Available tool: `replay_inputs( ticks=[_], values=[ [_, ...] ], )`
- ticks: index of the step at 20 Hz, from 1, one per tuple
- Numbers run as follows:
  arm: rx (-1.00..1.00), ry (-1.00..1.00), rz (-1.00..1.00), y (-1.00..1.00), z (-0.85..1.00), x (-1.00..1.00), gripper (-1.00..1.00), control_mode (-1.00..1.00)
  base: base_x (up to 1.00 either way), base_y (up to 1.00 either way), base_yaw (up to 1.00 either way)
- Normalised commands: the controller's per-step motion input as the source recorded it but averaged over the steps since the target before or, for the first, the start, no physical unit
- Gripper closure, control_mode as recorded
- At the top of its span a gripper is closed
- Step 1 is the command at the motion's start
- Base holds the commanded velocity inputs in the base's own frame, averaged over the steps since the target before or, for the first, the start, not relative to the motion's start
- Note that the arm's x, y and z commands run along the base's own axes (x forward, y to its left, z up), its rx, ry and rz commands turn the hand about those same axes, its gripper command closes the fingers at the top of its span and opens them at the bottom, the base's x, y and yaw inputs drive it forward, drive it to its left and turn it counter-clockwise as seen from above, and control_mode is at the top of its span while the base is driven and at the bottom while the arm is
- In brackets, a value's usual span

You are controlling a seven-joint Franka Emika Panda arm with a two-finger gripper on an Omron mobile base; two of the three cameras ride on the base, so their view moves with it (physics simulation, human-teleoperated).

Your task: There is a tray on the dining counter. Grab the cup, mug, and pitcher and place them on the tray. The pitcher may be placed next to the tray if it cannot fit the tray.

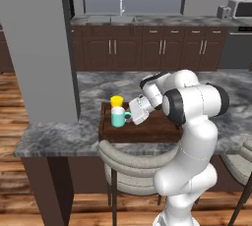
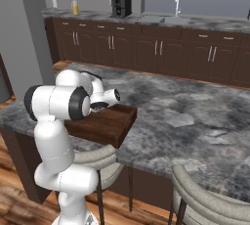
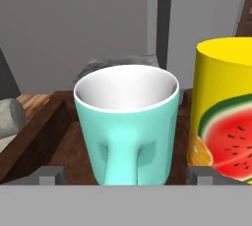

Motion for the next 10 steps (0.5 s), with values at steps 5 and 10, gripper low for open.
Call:
replay_inputs(
  ticks=[5, 10],
  values=[
    [0.00, 0.00, 0.00, 0.00, 0.00, 0.00, -1.00, -1.00, 0.00, 0.00, 0.00],
    [0.00, 0.00, 0.00, -0.12, 0.30, 0.00, -1.00, -1.00, 0.00, 0.00, 0.00]
  ],
)
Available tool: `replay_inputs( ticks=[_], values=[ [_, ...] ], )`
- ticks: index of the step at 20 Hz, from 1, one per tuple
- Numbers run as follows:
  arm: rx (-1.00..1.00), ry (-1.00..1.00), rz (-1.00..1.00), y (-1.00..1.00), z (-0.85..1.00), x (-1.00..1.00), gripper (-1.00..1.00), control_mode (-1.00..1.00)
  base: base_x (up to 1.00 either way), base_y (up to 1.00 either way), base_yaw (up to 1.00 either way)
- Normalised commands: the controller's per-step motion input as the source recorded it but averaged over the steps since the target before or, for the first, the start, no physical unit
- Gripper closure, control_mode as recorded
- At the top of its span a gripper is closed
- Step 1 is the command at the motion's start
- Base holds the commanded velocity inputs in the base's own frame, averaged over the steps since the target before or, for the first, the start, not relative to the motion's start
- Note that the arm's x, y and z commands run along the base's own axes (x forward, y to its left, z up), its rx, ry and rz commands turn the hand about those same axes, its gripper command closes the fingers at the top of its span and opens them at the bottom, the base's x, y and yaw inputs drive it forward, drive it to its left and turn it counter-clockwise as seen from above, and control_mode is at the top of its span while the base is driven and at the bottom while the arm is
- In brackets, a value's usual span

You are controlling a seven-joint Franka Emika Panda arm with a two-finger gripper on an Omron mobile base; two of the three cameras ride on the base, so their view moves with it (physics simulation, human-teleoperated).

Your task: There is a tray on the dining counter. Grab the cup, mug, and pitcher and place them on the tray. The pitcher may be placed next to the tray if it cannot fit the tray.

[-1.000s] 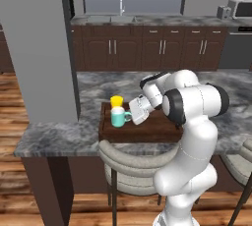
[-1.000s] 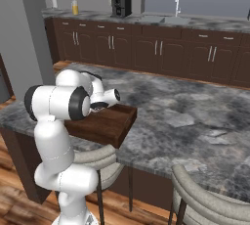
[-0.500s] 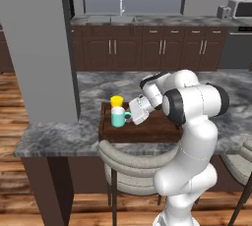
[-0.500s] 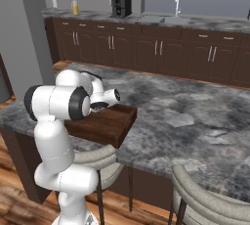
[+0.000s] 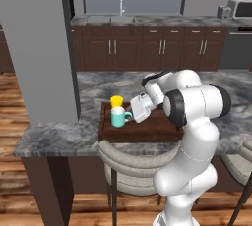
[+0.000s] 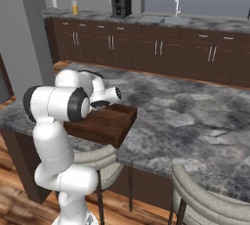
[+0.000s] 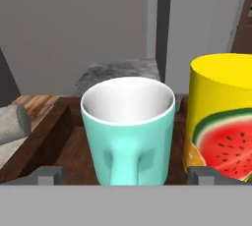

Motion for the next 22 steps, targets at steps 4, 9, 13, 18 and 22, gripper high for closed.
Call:
replay_inputs(
  ticks=[4, 9, 13, 18, 22],
  values=[
    [0.00, 0.00, -0.04, -0.29, 0.67, -0.10, -1.00, -1.00, 0.00, 0.00, 0.00],
    [0.00, 0.00, -0.11, -0.32, 0.69, -0.44, -1.00, -1.00, 0.00, 0.00, 0.00],
    [0.00, 0.00, -0.26, -0.19, 0.68, -0.87, -1.00, -1.00, 0.00, 0.00, 0.00],
    [-0.01, 0.00, -0.44, -0.03, 0.62, -0.90, -1.00, -1.00, 0.00, 0.00, 0.00],
    [-0.05, 0.00, -0.52, 0.00, 0.58, -0.74, -1.00, -1.00, 0.00, 0.00, 0.00]
  ],
)
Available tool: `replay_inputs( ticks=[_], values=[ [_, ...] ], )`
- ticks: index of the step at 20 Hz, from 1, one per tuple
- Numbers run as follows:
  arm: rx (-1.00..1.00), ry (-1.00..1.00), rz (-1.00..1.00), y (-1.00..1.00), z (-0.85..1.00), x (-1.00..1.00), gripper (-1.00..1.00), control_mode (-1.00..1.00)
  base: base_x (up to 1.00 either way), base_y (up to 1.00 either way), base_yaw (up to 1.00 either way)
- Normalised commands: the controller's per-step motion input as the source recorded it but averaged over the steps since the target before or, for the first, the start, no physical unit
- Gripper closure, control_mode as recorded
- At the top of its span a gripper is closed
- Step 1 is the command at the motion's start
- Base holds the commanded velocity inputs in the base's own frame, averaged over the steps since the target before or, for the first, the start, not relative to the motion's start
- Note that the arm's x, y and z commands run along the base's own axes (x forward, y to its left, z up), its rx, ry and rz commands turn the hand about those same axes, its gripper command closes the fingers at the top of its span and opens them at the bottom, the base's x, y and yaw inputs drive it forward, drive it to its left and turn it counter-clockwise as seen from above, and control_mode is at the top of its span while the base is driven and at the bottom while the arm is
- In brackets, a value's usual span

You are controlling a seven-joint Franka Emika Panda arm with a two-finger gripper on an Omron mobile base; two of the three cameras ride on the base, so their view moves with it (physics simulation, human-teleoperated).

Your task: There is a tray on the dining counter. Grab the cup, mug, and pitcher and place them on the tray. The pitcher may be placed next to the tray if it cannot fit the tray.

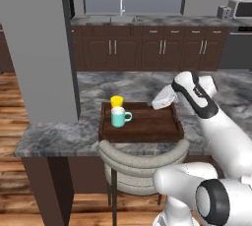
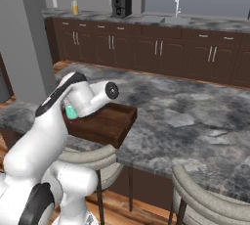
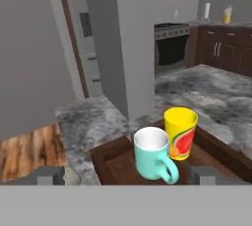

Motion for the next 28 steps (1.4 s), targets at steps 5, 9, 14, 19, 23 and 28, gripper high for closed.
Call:
replay_inputs(
  ticks=[5, 9, 14, 19, 23, 28],
  values=[
    [-0.09, 0.00, -0.52, 0.00, 0.58, -0.26, -1.00, -1.00, 0.00, 0.00, 0.00],
    [-0.10, 0.08, -0.50, 0.00, 0.57, -0.09, -1.00, -1.00, 0.00, 0.00, 0.00],
    [-0.09, 0.13, -0.46, -0.01, 0.50, -0.13, -1.00, -1.00, 0.00, 0.00, 0.00],
    [-0.10, 0.14, -0.37, -0.25, 0.50, -0.15, -1.00, -1.00, 0.00, 0.00, 0.00],
    [-0.03, 0.09, -0.17, -0.43, 0.40, -0.38, -1.00, -1.00, 0.00, 0.00, 0.00],
    [0.00, 0.02, 0.07, -0.14, 0.05, -0.80, -1.00, -1.00, 0.00, 0.00, 0.00]
  ],
)
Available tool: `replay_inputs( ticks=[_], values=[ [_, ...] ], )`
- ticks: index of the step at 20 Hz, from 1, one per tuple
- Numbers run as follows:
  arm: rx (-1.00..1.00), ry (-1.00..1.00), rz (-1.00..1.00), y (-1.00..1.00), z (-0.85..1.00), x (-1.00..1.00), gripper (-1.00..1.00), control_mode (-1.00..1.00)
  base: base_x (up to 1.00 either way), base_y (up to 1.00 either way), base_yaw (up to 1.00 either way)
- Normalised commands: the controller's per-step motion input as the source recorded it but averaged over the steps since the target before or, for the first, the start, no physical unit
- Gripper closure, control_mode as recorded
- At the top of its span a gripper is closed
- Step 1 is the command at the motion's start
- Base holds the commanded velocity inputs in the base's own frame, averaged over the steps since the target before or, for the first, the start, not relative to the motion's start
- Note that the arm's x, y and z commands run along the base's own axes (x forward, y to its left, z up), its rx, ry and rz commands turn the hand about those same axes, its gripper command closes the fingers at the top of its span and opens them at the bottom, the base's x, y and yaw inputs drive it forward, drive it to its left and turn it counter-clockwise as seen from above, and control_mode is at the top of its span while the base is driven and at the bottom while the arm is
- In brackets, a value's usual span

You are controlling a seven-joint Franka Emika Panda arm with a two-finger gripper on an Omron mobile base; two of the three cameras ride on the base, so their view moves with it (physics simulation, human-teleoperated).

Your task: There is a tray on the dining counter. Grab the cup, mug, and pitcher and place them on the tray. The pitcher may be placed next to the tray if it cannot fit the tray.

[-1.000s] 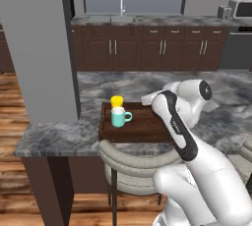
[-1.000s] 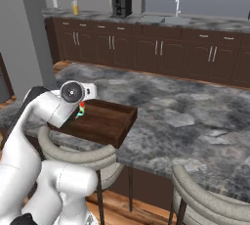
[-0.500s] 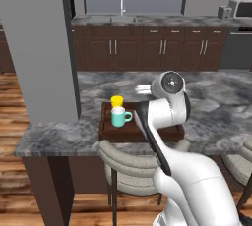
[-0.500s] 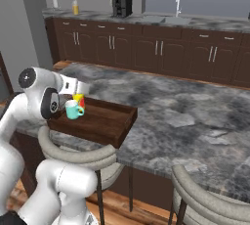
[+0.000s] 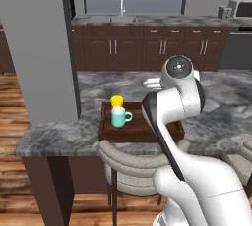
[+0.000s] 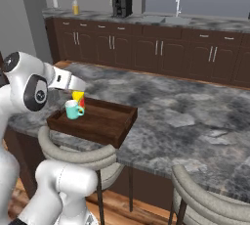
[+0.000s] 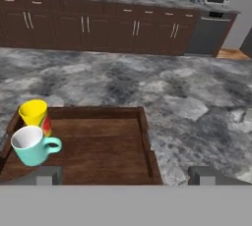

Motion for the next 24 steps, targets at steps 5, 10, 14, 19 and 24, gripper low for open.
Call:
replay_inputs(
  ticks=[5, 10, 14, 19, 24],
  values=[
    [0.00, 0.00, 0.21, 0.00, 0.00, -0.85, -1.00, -1.00, 0.00, 0.00, 0.00],
    [0.01, -0.02, 0.25, 0.00, 0.00, -0.30, -1.00, -1.00, 0.00, 0.00, 0.00],
    [0.02, 0.00, 0.04, 0.00, 0.07, -0.17, -1.00, -1.00, 0.00, 0.00, 0.00],
    [0.05, 0.00, -0.03, 0.00, 0.15, -0.21, -1.00, -1.00, 0.00, 0.00, 0.00],
    [0.09, 0.04, -0.05, 0.00, 0.12, -0.30, -1.00, -1.00, 0.00, 0.00, 0.00]
  ],
)
